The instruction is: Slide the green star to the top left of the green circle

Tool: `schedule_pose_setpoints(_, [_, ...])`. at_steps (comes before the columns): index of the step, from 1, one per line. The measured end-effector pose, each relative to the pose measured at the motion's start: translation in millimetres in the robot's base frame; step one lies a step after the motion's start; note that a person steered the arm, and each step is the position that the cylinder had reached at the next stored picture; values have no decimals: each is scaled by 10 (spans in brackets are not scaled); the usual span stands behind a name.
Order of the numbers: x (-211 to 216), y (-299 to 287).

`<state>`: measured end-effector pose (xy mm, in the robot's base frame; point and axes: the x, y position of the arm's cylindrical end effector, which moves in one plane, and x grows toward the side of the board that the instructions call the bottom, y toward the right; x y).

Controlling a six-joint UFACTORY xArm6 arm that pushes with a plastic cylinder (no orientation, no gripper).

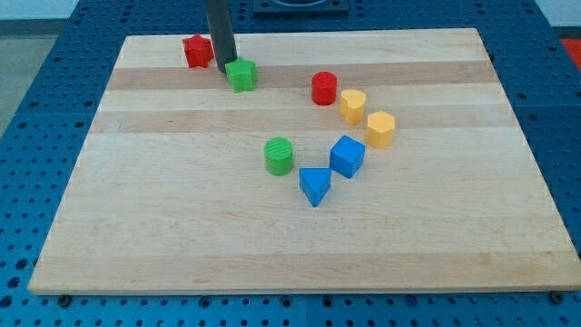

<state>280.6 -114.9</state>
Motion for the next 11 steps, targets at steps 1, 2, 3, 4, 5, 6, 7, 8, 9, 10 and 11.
schedule_pose_setpoints(1, [213,6])
schedule_pose_setpoints(2, [451,15])
schedule_pose_setpoints(3, [545,30])
schedule_pose_setpoints(4, [502,30])
schedule_pose_setpoints(5, [352,30])
schedule_pose_setpoints(6, [203,30])
schedule_pose_setpoints(7, [118,66])
schedule_pose_setpoints(8, [118,220])
schedule_pose_setpoints(9, [121,277])
schedule_pose_setpoints(10, [213,277])
schedule_pose_setpoints(11, [361,277])
